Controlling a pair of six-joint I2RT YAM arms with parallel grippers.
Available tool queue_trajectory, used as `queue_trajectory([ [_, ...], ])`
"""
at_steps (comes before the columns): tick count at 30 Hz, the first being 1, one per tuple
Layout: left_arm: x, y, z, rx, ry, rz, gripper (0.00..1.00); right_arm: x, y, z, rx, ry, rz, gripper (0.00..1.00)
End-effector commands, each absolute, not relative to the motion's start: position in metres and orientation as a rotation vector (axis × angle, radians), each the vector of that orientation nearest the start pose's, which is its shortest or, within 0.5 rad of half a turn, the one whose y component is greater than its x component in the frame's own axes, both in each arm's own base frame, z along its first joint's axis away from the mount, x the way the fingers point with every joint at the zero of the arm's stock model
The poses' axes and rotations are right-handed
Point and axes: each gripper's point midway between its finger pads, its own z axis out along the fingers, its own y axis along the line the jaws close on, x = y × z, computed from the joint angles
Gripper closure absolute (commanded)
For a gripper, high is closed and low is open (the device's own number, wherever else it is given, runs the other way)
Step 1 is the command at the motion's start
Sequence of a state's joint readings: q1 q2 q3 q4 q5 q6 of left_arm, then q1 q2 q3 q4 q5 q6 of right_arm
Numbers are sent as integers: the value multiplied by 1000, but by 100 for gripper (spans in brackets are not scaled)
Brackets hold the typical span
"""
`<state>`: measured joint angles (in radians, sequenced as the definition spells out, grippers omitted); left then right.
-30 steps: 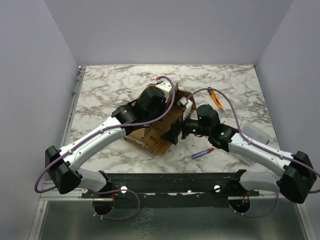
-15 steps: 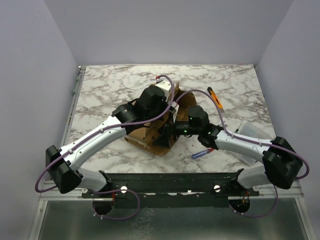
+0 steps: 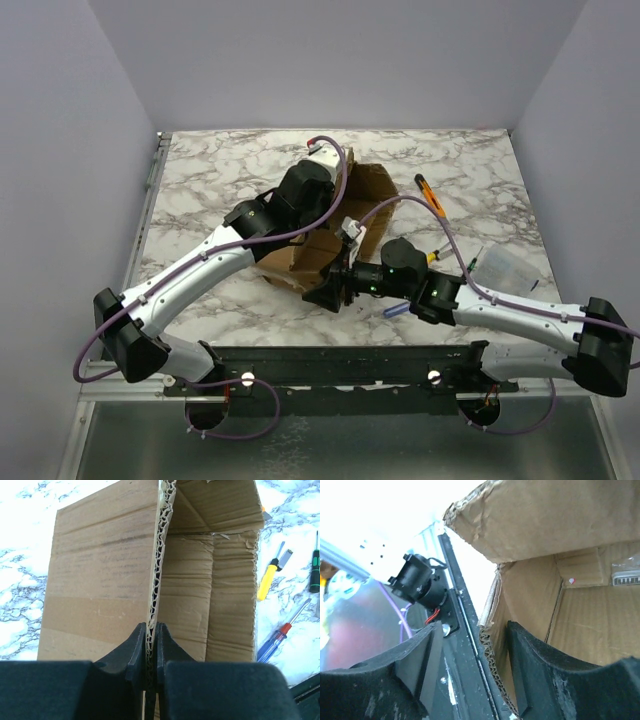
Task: Unpack the express box
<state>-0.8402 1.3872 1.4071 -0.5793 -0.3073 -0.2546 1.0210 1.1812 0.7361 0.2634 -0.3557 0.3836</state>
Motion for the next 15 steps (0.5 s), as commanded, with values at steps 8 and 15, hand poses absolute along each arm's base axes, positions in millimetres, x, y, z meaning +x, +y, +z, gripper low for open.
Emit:
queue_trajectory([
  [8,322,-261,310,278,1964,-304,100,134,374,154,-736,1939,725,29],
  [15,322,-252,307,267,1967,-291,100,116,395,155,-727,1950,805,18],
])
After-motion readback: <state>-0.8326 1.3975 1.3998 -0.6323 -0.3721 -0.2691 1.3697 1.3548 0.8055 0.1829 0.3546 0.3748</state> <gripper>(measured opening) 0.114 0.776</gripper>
